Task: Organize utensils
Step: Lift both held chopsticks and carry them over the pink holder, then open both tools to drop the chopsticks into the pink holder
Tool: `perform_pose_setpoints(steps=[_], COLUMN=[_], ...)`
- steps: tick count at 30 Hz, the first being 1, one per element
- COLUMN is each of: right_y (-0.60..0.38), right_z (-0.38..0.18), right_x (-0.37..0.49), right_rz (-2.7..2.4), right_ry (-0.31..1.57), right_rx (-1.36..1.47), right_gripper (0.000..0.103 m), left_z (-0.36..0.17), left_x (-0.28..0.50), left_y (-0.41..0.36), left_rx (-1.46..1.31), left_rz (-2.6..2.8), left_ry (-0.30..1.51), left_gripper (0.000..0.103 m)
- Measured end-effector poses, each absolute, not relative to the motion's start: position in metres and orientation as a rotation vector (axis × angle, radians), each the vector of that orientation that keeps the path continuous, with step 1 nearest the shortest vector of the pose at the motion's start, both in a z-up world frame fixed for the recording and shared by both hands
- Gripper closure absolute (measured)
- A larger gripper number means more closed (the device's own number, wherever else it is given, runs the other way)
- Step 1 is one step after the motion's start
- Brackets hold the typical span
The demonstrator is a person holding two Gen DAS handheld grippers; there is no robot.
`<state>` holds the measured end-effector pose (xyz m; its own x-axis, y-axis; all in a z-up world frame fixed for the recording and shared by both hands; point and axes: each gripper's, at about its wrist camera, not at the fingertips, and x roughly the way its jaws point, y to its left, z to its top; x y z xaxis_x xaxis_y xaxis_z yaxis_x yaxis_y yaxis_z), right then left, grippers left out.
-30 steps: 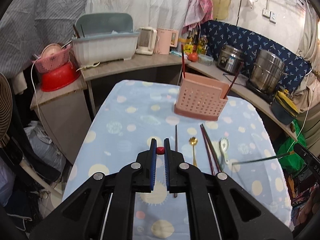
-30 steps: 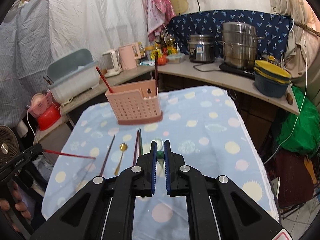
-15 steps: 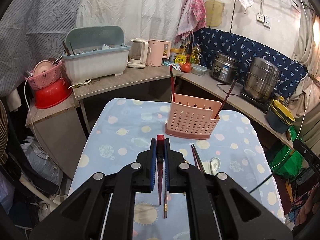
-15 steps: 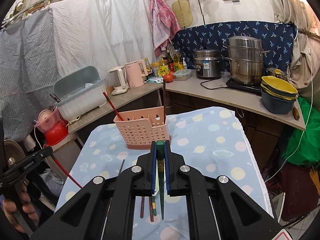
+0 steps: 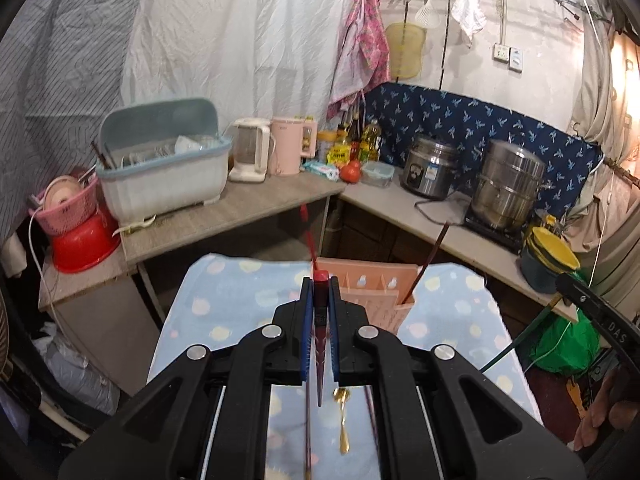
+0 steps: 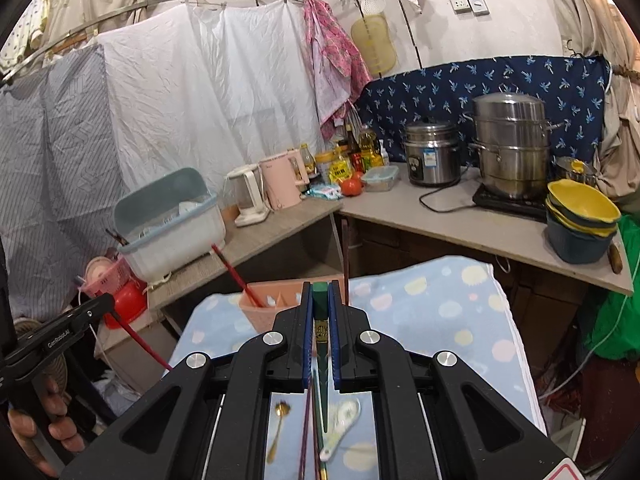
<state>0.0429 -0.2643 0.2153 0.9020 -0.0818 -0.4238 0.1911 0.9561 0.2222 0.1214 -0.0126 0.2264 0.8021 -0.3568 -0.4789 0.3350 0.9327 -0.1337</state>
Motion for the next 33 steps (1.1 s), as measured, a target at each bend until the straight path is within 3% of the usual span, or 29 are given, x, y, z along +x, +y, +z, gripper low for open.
perform_pose_setpoints(steps=[12,23,33], right_y=[-0.276,-0.277,-0.282], right_z=[0.263,0.211,0.154], right_x=[0.141,0.221,0.231], right_rz=[-0.170,-0.174,-0.191], right_ry=[0.319,0.368,0.463], right_rx=[0.199,0.209,0.202], right_gripper=[0.096,0.096,0.096], left_z=[0.285,0.238,0.178], left_x=[0.202,0.281,0.307], left_y=[-0.064,-0.071,-0.063], left_rx=[-0.060,-0.119,-0.135], left_rz=[-0.384,-0.350,-0.319], left_ry=[0.380,0.382,0.477], left_gripper=[0.096,0.096,0.096])
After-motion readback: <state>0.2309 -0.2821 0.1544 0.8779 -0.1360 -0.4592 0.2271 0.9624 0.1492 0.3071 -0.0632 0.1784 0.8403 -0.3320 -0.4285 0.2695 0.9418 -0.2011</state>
